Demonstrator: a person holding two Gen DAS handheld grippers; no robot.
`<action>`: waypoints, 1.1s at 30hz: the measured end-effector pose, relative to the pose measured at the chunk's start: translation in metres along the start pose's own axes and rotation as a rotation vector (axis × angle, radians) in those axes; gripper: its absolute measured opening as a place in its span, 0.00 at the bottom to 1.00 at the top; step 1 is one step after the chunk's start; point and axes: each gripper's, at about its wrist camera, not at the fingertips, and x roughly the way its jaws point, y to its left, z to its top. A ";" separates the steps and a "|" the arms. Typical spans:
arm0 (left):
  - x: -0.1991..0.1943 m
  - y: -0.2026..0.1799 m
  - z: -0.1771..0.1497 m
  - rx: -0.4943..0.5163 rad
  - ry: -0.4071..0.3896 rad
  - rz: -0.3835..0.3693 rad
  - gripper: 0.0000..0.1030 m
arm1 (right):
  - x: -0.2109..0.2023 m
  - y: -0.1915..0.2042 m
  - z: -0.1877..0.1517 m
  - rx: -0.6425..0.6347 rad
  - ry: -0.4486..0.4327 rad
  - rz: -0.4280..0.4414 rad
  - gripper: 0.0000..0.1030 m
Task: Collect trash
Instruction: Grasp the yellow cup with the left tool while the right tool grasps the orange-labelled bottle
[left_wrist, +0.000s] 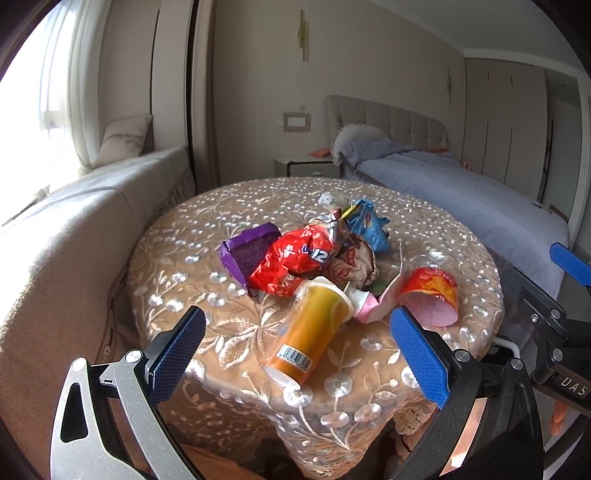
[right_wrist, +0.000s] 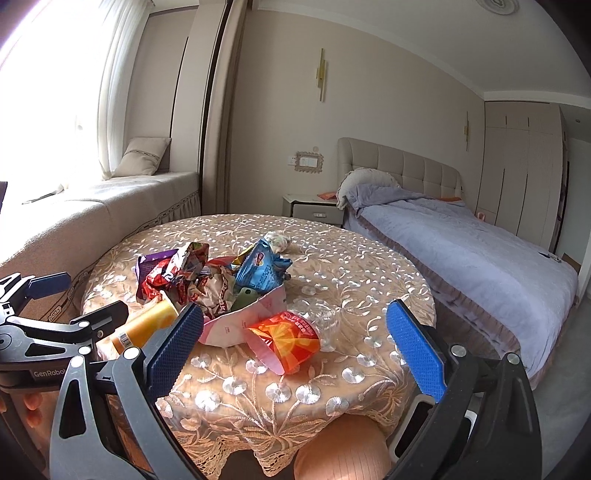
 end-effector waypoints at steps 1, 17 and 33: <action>0.008 0.001 -0.002 0.004 0.018 0.009 0.95 | 0.009 -0.001 -0.003 0.001 0.026 -0.001 0.96; 0.102 0.001 -0.011 0.042 0.247 -0.018 0.66 | 0.116 -0.006 -0.041 0.051 0.218 -0.044 0.95; 0.069 -0.016 0.006 0.032 0.140 0.057 0.40 | 0.085 -0.057 -0.021 0.136 0.077 0.021 0.06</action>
